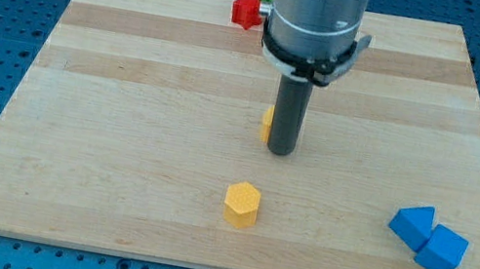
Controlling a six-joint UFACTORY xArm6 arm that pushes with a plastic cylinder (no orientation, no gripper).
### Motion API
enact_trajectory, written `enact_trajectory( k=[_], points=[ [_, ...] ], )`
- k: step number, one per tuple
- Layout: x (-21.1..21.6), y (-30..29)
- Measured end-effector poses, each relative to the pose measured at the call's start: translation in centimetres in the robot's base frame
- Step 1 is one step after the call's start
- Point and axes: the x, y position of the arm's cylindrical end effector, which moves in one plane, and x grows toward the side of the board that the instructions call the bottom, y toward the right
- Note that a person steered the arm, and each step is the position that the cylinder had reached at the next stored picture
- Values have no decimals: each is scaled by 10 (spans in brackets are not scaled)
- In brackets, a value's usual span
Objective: Move yellow hexagon closer to the group of blocks
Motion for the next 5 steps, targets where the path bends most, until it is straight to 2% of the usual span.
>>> enact_trajectory(
  k=[2,3,5],
  points=[
    [-57,-5],
    [-64,-17],
    [-11,6]
  ],
)
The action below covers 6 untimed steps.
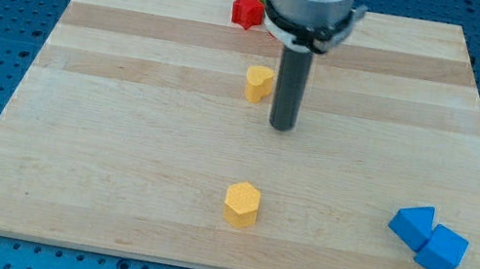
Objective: Move yellow hexagon closer to the group of blocks
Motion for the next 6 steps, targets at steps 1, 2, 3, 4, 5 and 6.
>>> enact_trajectory(
  k=[1,2,3,4,5,6],
  points=[
    [59,20],
    [122,16],
    [141,-17],
    [124,-34],
    [99,-54],
    [77,-84]
  ],
)
